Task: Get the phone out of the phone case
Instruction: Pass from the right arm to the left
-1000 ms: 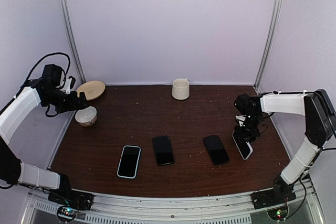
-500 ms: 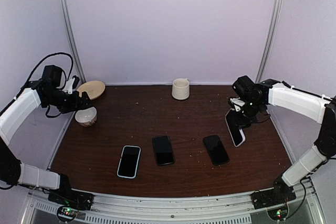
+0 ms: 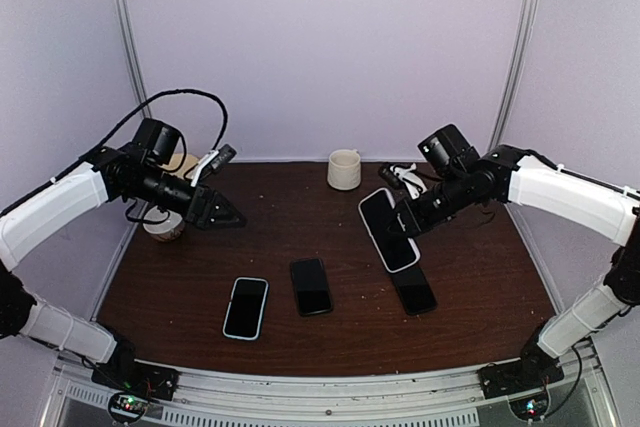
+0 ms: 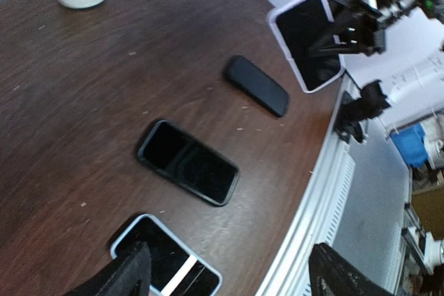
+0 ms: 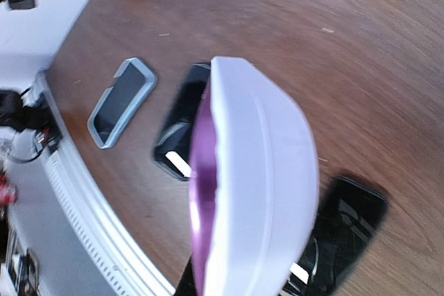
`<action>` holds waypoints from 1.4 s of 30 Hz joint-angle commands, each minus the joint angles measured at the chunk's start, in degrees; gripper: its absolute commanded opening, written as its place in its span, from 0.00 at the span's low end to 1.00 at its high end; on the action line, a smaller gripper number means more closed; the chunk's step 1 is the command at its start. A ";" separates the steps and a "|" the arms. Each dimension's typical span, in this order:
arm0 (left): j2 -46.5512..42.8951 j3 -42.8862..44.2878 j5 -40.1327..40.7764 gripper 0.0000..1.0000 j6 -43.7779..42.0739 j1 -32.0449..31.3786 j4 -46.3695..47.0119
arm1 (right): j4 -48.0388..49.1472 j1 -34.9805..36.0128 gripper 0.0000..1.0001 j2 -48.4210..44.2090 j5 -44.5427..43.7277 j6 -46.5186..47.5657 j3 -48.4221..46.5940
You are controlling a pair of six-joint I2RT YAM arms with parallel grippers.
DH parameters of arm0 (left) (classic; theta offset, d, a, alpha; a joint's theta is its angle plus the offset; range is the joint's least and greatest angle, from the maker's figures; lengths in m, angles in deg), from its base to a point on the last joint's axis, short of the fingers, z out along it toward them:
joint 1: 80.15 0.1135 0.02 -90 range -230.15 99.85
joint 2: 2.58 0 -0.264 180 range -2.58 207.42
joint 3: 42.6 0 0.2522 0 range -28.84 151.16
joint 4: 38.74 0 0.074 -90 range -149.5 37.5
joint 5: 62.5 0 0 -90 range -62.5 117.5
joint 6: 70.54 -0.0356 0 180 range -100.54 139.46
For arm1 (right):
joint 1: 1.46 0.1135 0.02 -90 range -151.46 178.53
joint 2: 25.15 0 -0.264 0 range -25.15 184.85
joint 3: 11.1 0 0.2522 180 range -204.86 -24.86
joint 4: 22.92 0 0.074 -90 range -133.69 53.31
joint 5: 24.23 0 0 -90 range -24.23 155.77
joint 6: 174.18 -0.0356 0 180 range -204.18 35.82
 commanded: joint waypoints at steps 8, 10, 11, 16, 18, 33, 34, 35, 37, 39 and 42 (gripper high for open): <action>1.76 6.53 -18.13 0.76 -2.57 -14.61 7.15 | 11.26 11.62 0.00 -1.34 19.31 6.81 -4.31; 2.12 6.53 -19.09 0.75 -1.95 -16.39 9.13 | 11.88 12.79 0.00 -0.99 21.11 7.08 -5.08; 2.32 6.43 -19.03 0.75 -1.61 -17.20 10.08 | 12.33 13.31 0.00 -0.80 21.89 7.00 -5.34; 3.10 5.68 -19.16 0.69 2.82 -18.73 16.85 | 13.07 15.04 0.00 0.68 23.62 6.77 -6.87; 3.21 5.26 -19.09 0.66 4.05 -19.08 19.47 | 13.44 15.73 0.00 1.34 24.38 6.74 -7.33; 5.38 3.95 -19.67 0.45 10.42 -20.48 30.30 | 14.85 18.29 0.00 5.10 26.14 6.54 -10.42; 5.36 3.50 -19.73 0.45 11.29 -20.53 31.59 | 14.85 18.29 0.00 5.32 26.37 6.64 -10.68; 5.28 3.07 -19.77 0.44 12.39 -20.64 33.31 | 14.87 18.29 0.00 5.71 26.58 6.57 -10.98; 4.96 2.22 -19.37 0.41 14.10 -20.69 36.02 | 15.01 18.30 0.00 6.36 26.98 6.48 -11.52; 4.88 1.64 -18.93 0.37 15.51 -20.74 38.21 | 15.51 18.34 0.00 7.04 27.19 6.27 -11.74; 5.28 1.61 -18.13 0.34 15.86 -20.86 38.56 | 16.11 18.38 0.00 7.57 27.26 6.21 -12.10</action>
